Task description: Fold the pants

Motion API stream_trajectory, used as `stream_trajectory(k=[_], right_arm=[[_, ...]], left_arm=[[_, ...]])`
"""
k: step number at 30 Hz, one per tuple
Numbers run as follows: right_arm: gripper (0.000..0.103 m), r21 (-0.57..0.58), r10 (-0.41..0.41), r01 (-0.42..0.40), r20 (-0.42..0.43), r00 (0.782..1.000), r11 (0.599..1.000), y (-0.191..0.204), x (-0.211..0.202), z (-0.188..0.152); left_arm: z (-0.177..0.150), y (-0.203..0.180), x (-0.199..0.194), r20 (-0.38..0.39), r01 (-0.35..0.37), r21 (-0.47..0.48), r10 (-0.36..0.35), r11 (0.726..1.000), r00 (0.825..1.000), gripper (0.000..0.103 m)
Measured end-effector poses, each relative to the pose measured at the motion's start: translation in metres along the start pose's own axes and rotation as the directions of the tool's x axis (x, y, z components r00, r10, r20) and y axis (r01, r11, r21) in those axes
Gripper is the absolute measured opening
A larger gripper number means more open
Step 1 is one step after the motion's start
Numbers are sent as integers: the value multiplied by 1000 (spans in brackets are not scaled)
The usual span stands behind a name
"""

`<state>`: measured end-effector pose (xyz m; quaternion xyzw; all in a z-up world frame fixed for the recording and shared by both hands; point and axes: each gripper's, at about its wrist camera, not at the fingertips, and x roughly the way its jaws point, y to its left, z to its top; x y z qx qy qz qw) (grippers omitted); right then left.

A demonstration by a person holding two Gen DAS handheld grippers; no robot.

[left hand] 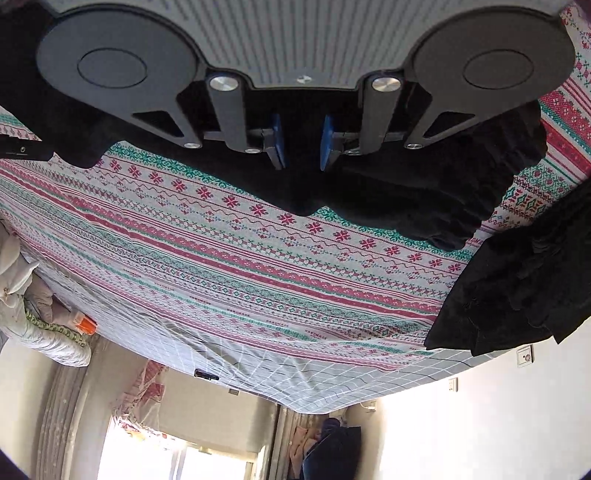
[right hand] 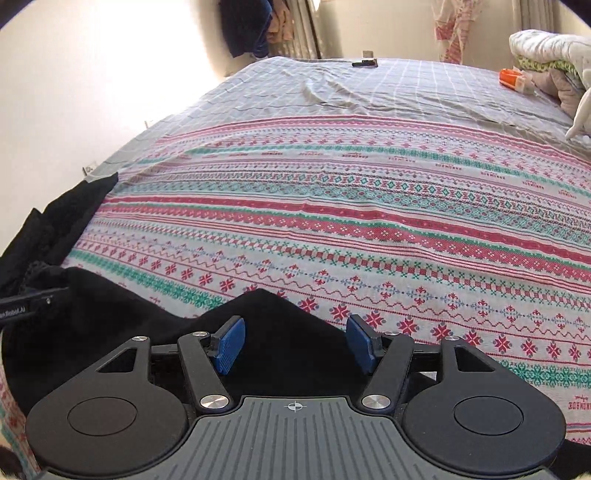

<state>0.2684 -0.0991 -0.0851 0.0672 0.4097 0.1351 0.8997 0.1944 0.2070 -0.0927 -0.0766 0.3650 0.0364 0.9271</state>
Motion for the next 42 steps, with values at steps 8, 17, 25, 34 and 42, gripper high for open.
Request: stream_trajectory(k=[8, 17, 25, 34, 42], right_arm=[[9, 151, 164, -157, -40, 986, 976, -6, 51, 4], [0, 223, -89, 51, 161, 983, 974, -34, 42, -5], [20, 87, 39, -51, 135, 990, 995, -24, -17, -38], [51, -200, 158, -144, 54, 986, 969, 37, -73, -101], [51, -400, 240, -231, -28, 970, 887, 101, -80, -150]], left_arm=[[-1, 28, 7, 1, 38, -99, -38, 994, 999, 36], [0, 9, 15, 36, -66, -36, 68, 997, 997, 36], [-3, 9, -7, 52, -15, -10, 16, 1000, 999, 42], [-15, 13, -59, 62, -48, -23, 50, 999, 997, 85], [-28, 49, -76, 33, -116, -115, 121, 987, 992, 90]])
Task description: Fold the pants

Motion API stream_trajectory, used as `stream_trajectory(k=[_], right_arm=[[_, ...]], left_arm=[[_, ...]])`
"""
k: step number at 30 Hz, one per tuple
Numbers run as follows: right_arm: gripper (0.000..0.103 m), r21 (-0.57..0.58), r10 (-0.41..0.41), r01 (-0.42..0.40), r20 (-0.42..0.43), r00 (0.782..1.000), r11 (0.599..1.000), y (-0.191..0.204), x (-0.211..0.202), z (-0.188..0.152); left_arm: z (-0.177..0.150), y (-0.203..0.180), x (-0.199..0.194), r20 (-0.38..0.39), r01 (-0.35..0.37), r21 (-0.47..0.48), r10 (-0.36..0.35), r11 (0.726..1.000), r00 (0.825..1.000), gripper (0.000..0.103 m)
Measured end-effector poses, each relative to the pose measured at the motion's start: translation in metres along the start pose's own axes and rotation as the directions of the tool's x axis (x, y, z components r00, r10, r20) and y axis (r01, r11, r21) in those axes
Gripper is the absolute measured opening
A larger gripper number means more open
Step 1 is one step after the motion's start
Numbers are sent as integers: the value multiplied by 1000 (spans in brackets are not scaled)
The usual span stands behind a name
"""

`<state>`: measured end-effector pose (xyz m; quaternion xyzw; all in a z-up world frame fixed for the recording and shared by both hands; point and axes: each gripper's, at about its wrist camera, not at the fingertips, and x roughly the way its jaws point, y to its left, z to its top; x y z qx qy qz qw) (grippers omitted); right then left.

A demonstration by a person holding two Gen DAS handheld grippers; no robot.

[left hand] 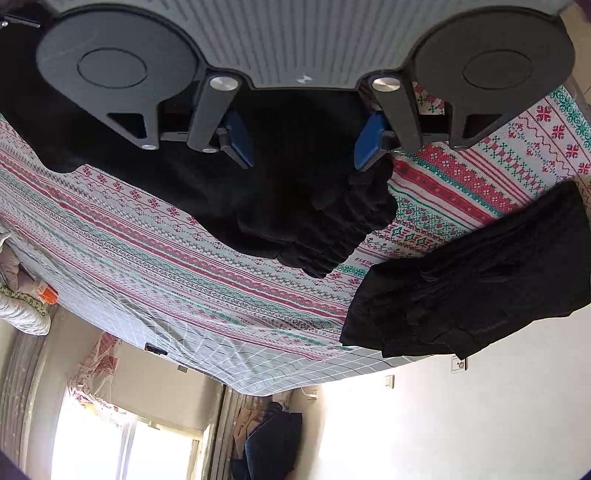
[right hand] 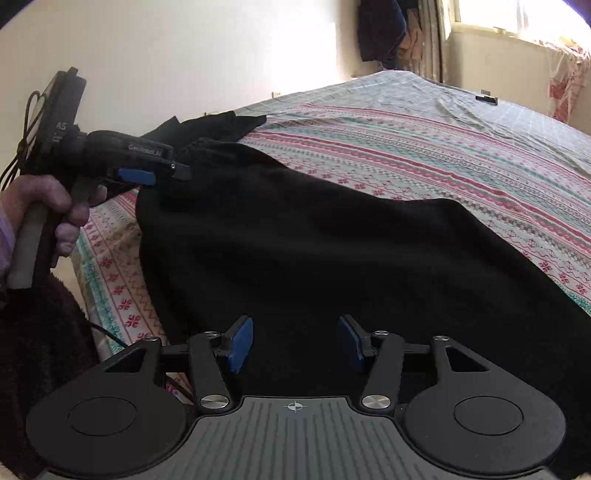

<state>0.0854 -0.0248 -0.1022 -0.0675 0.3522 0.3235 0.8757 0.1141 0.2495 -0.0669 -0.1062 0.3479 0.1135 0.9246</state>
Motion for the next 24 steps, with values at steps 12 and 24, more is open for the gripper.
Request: stream_trajectory(k=[12, 24], right_arm=[[3, -40, -7, 6, -42, 999, 999, 26, 5, -9], [22, -108, -32, 23, -81, 996, 994, 44, -12, -15]], left_arm=[[-6, 22, 12, -81, -109, -16, 107, 994, 991, 89], [-12, -1, 1, -36, -189, 110, 193, 976, 980, 89]])
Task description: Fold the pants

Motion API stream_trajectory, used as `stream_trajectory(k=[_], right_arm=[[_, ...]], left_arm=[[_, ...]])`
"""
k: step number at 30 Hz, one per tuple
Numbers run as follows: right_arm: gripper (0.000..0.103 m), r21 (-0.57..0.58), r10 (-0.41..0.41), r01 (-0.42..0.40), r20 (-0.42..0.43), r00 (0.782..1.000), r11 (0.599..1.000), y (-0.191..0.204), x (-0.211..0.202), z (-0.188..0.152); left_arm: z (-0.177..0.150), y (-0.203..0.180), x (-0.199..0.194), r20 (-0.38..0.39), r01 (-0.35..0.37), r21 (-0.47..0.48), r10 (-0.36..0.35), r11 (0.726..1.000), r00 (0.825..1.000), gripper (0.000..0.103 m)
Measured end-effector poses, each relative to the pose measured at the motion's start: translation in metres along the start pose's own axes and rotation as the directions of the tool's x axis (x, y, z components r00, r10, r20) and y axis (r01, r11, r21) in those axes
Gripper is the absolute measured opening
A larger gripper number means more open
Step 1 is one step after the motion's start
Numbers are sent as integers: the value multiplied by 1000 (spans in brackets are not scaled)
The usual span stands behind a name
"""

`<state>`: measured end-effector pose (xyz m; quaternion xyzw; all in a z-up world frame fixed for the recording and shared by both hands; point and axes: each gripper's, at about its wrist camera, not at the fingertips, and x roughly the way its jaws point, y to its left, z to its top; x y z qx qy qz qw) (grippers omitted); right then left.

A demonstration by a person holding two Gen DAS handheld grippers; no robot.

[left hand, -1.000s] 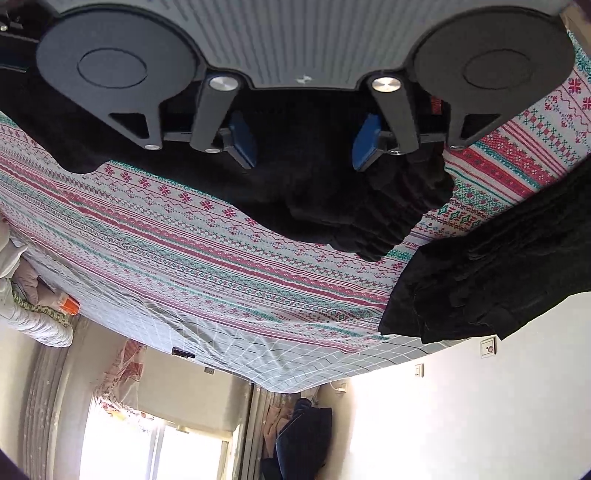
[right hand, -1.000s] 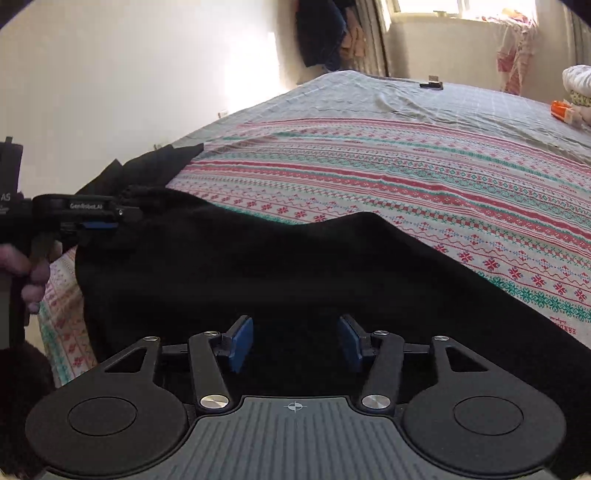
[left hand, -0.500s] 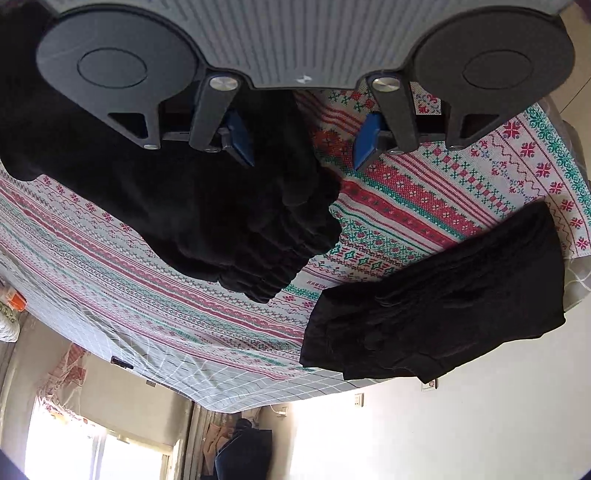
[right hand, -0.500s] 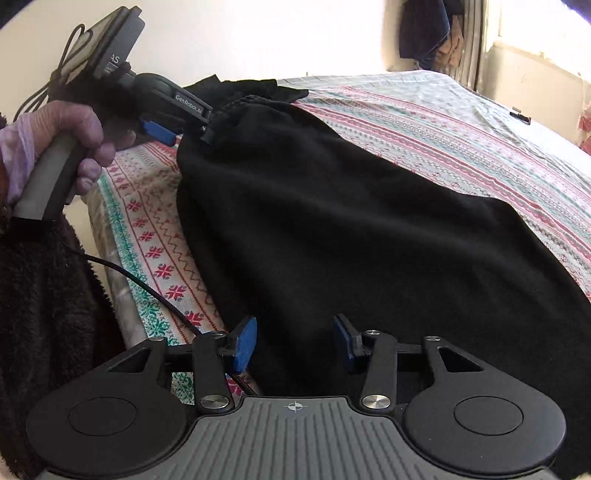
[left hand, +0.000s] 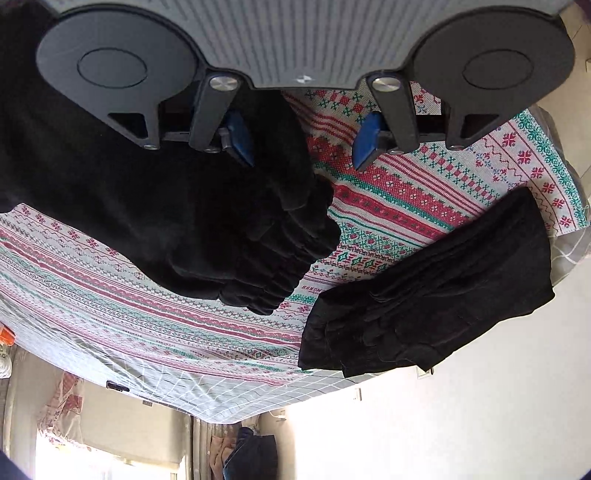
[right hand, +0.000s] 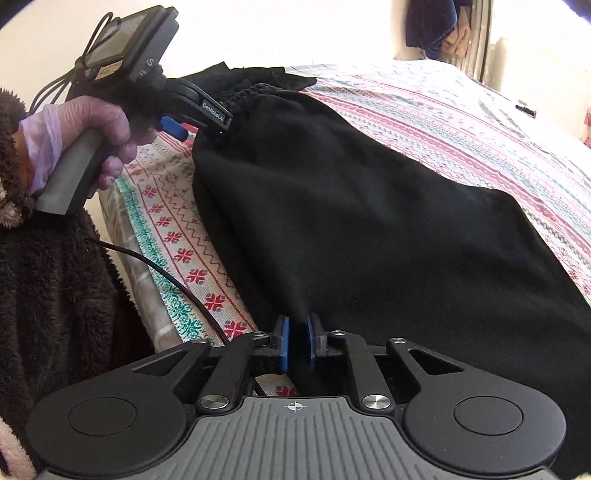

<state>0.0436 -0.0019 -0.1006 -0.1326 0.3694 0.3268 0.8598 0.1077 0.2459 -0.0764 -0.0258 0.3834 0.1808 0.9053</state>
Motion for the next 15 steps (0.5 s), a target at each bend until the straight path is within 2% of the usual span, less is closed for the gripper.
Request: stream_trajectory(k=[2, 4, 7, 9, 11, 13, 15], right_arm=[[38, 19, -28, 27, 38, 999, 999, -7, -13, -1], [47, 50, -66, 62, 67, 996, 997, -17, -24, -3], [49, 112, -147, 137, 86, 985, 984, -39, -37, -9], [50, 178, -216, 201, 69, 974, 963, -60, -42, -15], [50, 244, -273, 255, 43, 961, 936, -82, -47, -22], [50, 294, -310, 290, 22, 950, 911, -103, -51, -30], [50, 345, -337, 317, -2, 942, 884, -126, -56, -37]], left_arm=[[-2, -5, -12, 45, 2, 27, -4, 1000, 999, 89], [-5, -14, -27, 84, 17, 53, -22, 998, 996, 89], [-16, -37, -46, 103, 95, 102, -106, 990, 989, 89], [-27, -59, -55, 91, 165, 161, -181, 973, 979, 89], [-41, -90, -63, 68, 248, 244, -271, 938, 960, 89], [-58, -120, -68, 36, 328, 339, -360, 882, 932, 89], [-68, -148, -74, 36, 364, 422, -417, 830, 908, 89]])
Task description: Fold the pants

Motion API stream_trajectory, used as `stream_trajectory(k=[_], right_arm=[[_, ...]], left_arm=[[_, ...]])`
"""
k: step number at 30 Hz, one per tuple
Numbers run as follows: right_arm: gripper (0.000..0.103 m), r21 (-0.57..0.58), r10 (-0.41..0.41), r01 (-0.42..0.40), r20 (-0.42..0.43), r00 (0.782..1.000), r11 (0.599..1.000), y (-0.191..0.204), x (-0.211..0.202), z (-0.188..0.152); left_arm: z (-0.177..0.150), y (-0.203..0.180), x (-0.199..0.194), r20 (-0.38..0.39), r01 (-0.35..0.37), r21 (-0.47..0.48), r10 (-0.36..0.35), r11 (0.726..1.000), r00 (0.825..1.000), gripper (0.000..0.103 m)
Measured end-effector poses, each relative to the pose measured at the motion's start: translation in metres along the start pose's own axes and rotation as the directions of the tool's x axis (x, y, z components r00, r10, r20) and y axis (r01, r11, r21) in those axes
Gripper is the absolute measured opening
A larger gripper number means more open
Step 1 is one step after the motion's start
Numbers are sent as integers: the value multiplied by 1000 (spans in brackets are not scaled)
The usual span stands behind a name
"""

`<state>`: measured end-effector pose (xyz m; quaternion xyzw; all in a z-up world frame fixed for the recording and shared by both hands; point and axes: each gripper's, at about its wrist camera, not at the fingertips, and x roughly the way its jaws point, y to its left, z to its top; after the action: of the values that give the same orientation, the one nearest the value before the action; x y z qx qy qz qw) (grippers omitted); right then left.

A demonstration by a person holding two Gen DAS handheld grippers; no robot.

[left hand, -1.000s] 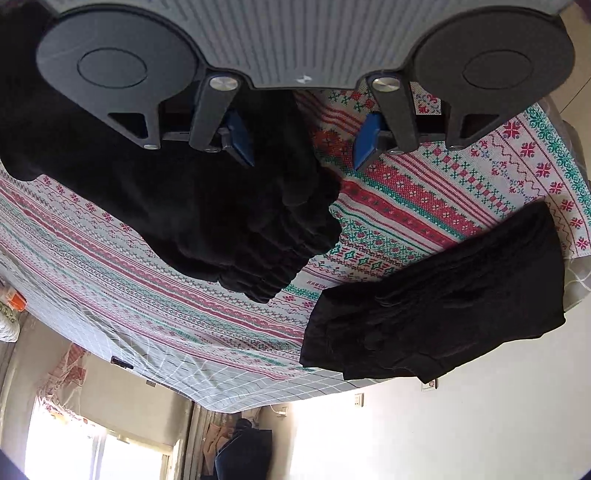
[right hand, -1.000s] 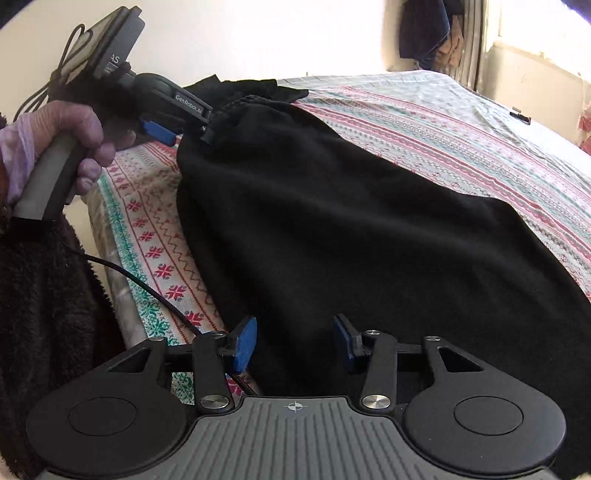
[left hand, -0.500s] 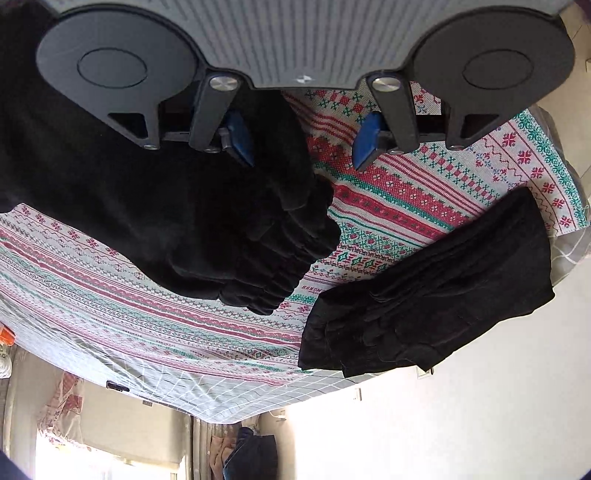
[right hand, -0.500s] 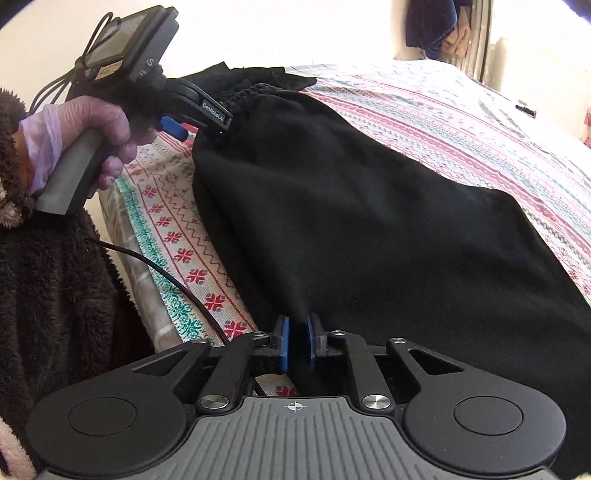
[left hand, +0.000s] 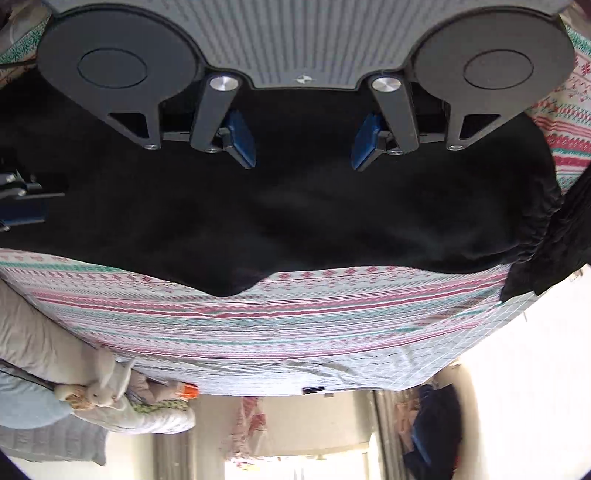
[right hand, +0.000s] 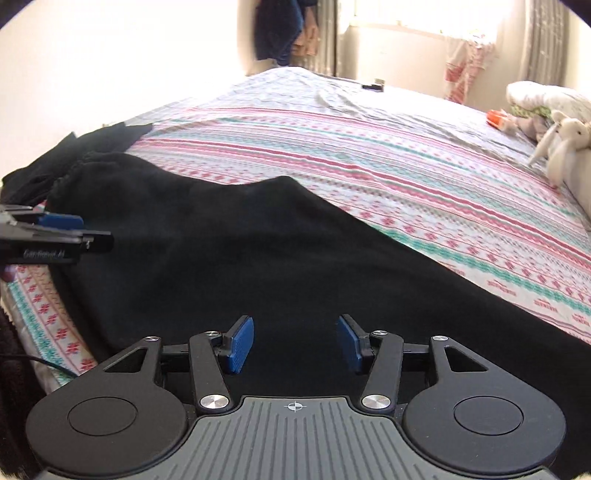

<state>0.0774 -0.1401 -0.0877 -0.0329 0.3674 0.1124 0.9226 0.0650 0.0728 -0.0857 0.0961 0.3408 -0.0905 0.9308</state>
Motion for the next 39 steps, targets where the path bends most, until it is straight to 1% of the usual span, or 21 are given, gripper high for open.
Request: stream_trajectory(k=[2, 4, 5, 7, 10, 11, 12, 13, 16, 17, 20, 22, 23, 25, 27, 28, 31, 33, 35, 37, 39], right_arm=[[50, 42, -24, 24, -11, 1000, 999, -21, 5, 4], [51, 78, -56, 57, -15, 998, 995, -37, 11, 12], [57, 84, -72, 74, -20, 997, 994, -44, 16, 16], [67, 92, -88, 92, -49, 995, 991, -58, 25, 16], [68, 130, -82, 103, -151, 985, 986, -75, 42, -1], [71, 111, -84, 96, -113, 990, 989, -75, 36, -10], [75, 79, -82, 91, -109, 991, 993, -76, 31, -20], [79, 68, -84, 91, -108, 991, 994, -76, 25, -26], [84, 62, -63, 72, -143, 988, 995, -80, 2, -45], [85, 71, -63, 76, -161, 985, 995, -82, -6, -50], [87, 84, -81, 99, -201, 976, 991, -86, -25, -65], [89, 120, -75, 103, -221, 973, 987, -89, -34, -72], [89, 103, -93, 119, -230, 969, 988, -88, -38, -76], [89, 112, -103, 132, -237, 966, 985, -87, -45, -81], [89, 118, -110, 145, -259, 960, 982, -86, -51, -82], [89, 128, -108, 147, -272, 956, 981, -87, -54, -81], [89, 117, -125, 159, -255, 959, 980, -91, -68, -78], [89, 106, -171, 201, -244, 955, 974, -98, -75, -75], [89, 115, -230, 262, -235, 945, 958, -110, -83, -74], [89, 158, -264, 305, -237, 935, 939, -129, -90, -72], [89, 227, -273, 328, -241, 931, 917, -152, -98, -74]], left_arm=[[11, -25, 8, 41, 19, 81, -22, 997, 999, 89], [26, -47, 18, 65, 59, 138, -69, 989, 996, 89], [32, -54, 27, 60, 80, 154, -91, 985, 994, 89], [39, -66, 45, 24, 97, 176, -103, 980, 994, 89], [30, -65, 64, -40, 80, 195, -74, 977, 996, 89], [23, -59, 66, -42, 87, 189, -80, 978, 996, 90], [15, -52, 62, -17, 104, 171, -102, 980, 995, 91], [7, -44, 57, -21, 131, 152, -130, 980, 991, 93], [-8, -17, 42, -85, 228, 71, -222, 971, 971, 98], [-14, -10, 35, -100, 244, 58, -237, 968, 966, 99], [-33, -3, 12, -129, 268, 80, -257, 960, 958, 102], [-37, -11, 5, -128, 260, 118, -245, 958, 961, 102], [-38, -10, 2, -137, 258, 110, -242, 960, 960, 102], [-36, -12, 1, -188, 277, 100, -255, 956, 948, 102], [-33, -21, -1, -185, 259, 136, -232, 956, 955, 102], [-33, -25, -4, -184, 263, 147, -234, 954, 955, 102], [-27, -37, -12, -149, 309, 135, -289, 941, 946, 102], [-21, -51, -15, -122, 336, 132, -321, 933, 939, 102], [-14, -68, -13, -98, 353, 133, -342, 926, 934, 102], [-7, -85, -9, -88, 364, 123, -355, 923, 931, 102], [-1, -98, -3, -81, 376, 96, -370, 921, 926, 102]])
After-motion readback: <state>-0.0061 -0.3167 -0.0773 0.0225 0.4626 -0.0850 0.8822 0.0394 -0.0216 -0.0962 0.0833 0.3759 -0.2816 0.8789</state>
